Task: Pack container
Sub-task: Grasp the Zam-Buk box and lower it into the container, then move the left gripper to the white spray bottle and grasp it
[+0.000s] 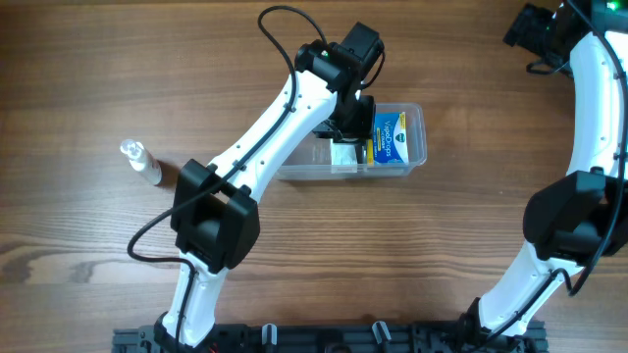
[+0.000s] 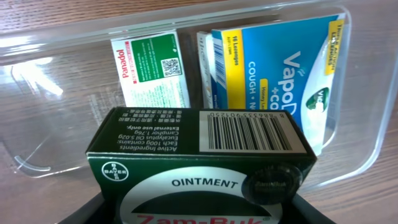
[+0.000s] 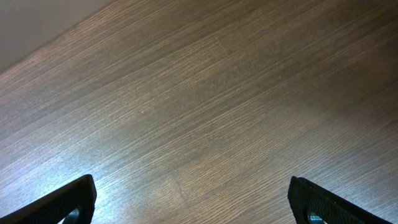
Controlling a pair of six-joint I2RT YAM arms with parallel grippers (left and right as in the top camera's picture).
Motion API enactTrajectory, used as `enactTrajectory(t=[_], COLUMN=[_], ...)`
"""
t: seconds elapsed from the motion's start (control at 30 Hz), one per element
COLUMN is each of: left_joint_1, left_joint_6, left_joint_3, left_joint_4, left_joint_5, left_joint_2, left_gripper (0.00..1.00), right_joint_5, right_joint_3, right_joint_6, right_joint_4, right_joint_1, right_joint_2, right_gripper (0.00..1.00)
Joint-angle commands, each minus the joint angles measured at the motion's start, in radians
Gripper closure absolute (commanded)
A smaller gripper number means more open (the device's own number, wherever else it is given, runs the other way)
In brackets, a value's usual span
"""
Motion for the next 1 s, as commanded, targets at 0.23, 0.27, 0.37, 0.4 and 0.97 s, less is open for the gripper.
enactTrajectory(t=[0.23, 0.27, 0.37, 0.4, 0.97], left_joint_1=[0.001, 0.001, 0.001, 0.001, 0.004], left_joint_6=[-0.012, -0.012, -0.012, -0.012, -0.012], left_joint_3=[0.016, 0.016, 0.016, 0.016, 0.016], left_joint_4=[-0.011, -0.011, -0.011, -0.011, -0.01], left_joint_5=[-0.021, -0.021, -0.021, -0.021, -0.021], left_joint_2=[0.006, 0.006, 0.006, 0.006, 0.006], left_gripper=[0.45, 0.45, 0.4, 0.4, 0.26], right_joint_5=[0.016, 0.016, 0.016, 0.016, 0.016], right_joint_3=[0.002, 0.002, 0.002, 0.002, 0.002], right_joint_6=[0.004, 0.003, 0.003, 0.003, 0.003], right_joint_4=[0.0, 0.0, 0.0, 0.0, 0.0], right_joint_1=[0.002, 0.002, 0.002, 0.002, 0.002], right_joint_2=[0.002, 0.002, 0.002, 0.002, 0.002], right_gripper=[0.0, 0.0, 0.0, 0.0, 0.0])
